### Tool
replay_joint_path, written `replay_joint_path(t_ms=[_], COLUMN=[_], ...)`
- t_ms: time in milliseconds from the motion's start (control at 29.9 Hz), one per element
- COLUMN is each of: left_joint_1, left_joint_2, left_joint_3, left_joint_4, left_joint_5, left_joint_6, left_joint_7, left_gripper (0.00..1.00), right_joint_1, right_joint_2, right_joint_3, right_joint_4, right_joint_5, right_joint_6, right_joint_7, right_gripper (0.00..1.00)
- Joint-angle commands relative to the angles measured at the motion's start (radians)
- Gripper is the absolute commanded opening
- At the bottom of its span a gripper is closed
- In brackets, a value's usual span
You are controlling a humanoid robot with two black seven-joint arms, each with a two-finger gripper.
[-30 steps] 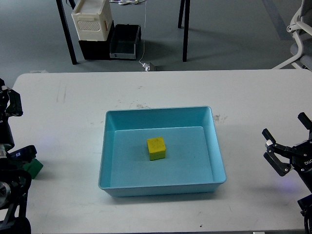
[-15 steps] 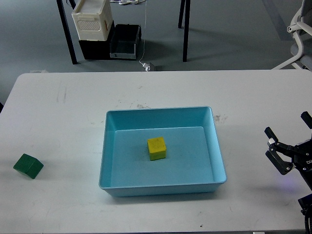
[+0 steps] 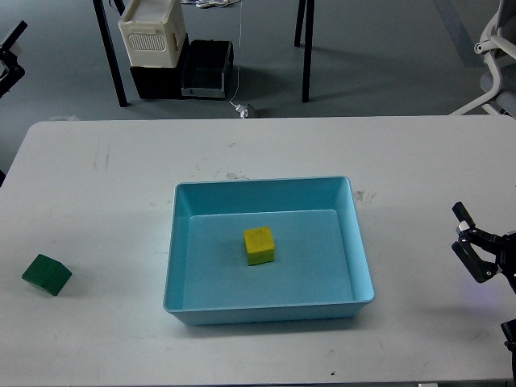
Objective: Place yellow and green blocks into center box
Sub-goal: 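Raise the left gripper and lower it onto the green cube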
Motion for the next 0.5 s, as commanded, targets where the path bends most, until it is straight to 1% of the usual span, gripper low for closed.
replay_joint_path(t_ms=[0, 167, 267, 334, 468], left_joint_1=[-0.147, -0.302, -0.355, -0.378, -0.428], left_joint_2=[0.097, 0.119, 0.11, 0.081, -0.028], left_joint_3=[0.128, 0.275, 0.35, 0.405, 0.51], left_joint_4=[-0.025, -0.029, -0.02, -0.003, 0.043], left_joint_5=[0.05, 0.128, 0.189, 0.223, 0.249], left_joint_6=[0.0, 0.0, 0.0, 0.0, 0.0], left_joint_7=[0.0, 0.0, 0.0, 0.0, 0.002], left_gripper=[1.0, 1.0, 1.0, 1.0, 1.0], right_joint_1=[-0.006, -0.009, -0.012, -0.012, -0.019], right_joint_2=[0.019, 0.019, 0.027, 0.039, 0.053], right_joint_3=[0.038, 0.048, 0.044, 0.041, 0.039], right_joint_4=[0.0, -0.002, -0.002, -0.002, -0.002], right_joint_5=[0.001, 0.002, 0.002, 0.002, 0.001], right_joint_6=[0.0, 0.001, 0.001, 0.001, 0.003], right_joint_7=[0.0, 0.0, 0.0, 0.0, 0.0], right_gripper=[1.0, 1.0, 1.0, 1.0, 1.0])
